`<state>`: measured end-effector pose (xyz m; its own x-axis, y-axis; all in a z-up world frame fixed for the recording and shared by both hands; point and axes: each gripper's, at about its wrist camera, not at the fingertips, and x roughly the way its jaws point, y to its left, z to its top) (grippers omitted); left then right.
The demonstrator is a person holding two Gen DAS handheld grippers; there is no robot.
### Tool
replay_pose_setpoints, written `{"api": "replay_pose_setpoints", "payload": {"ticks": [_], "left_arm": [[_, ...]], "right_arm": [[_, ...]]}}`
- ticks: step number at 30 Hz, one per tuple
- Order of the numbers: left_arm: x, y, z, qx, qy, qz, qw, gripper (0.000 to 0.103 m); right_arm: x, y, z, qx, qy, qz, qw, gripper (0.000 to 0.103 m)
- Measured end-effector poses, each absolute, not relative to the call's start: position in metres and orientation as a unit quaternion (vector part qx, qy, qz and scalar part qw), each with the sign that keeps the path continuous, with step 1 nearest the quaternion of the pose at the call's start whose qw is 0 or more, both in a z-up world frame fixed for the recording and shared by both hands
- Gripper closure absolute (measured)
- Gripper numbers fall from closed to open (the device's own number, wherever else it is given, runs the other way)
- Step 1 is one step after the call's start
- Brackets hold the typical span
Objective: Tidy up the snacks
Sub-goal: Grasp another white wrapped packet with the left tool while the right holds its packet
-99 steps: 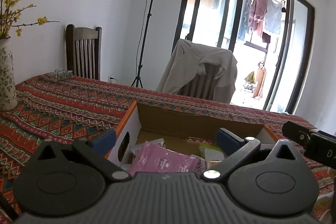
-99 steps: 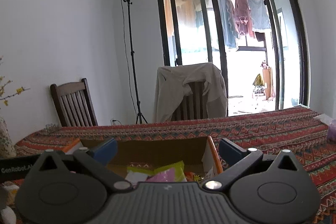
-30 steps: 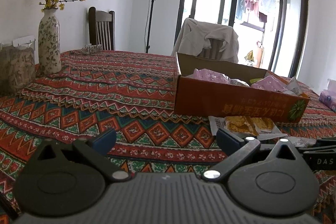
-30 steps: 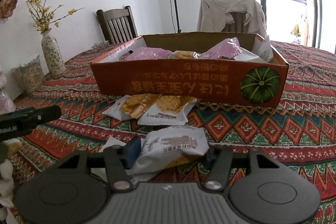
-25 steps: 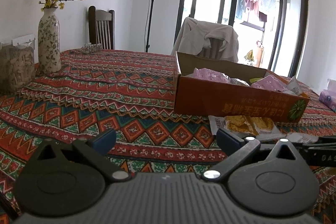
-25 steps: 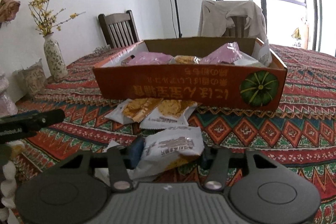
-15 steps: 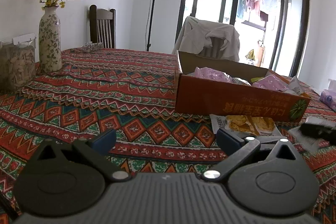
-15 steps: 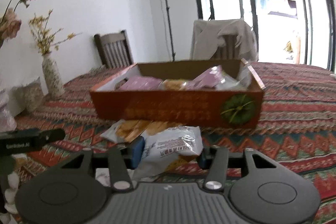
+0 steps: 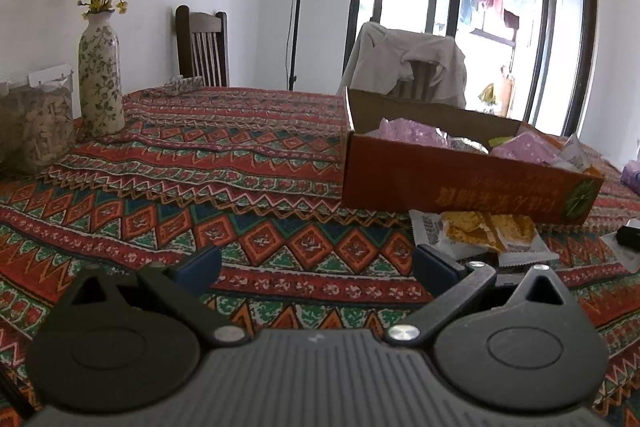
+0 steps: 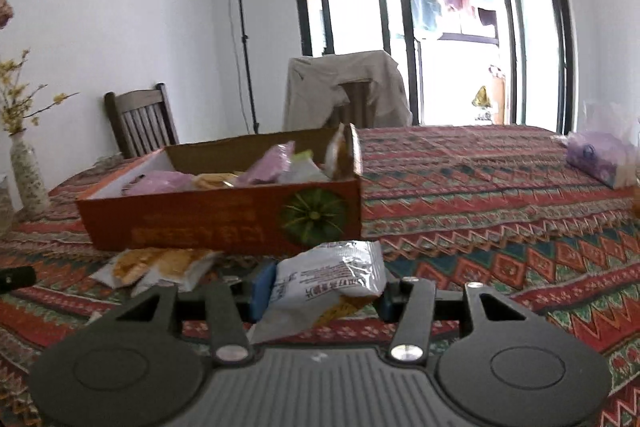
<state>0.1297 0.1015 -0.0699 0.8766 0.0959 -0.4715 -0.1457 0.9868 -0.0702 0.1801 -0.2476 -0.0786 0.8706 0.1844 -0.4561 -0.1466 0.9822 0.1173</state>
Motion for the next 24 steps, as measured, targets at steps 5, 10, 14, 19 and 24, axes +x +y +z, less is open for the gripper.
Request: {"api": "replay_pose_setpoints", "payload": {"ticks": [5, 10, 14, 19, 24], "left_arm": [[0.130, 0.095, -0.066, -0.053, 0.243, 0.072, 0.966, 0.000], [0.133, 0.068, -0.055, -0.066, 0.244, 0.031, 0.967, 0.000], [0.138, 0.035, -0.052, -0.045, 0.261, -0.009, 0.964, 0.000], [0.146, 0.000, -0.063, -0.034, 0.303, -0.048, 0.951, 0.000], [0.149, -0.023, -0.073, -0.012, 0.324, -0.059, 0.944, 0.000]], "right_arm": [[0.182, -0.250, -0.086, 0.050, 0.243, 0.092, 0.964, 0.054], [0.181, -0.250, -0.087, 0.059, 0.242, 0.100, 0.963, 0.054], [0.180, -0.251, -0.087, 0.063, 0.239, 0.107, 0.963, 0.054], [0.179, -0.253, -0.088, 0.068, 0.236, 0.111, 0.963, 0.053], [0.180, -0.254, -0.087, 0.074, 0.236, 0.117, 0.962, 0.053]]}}
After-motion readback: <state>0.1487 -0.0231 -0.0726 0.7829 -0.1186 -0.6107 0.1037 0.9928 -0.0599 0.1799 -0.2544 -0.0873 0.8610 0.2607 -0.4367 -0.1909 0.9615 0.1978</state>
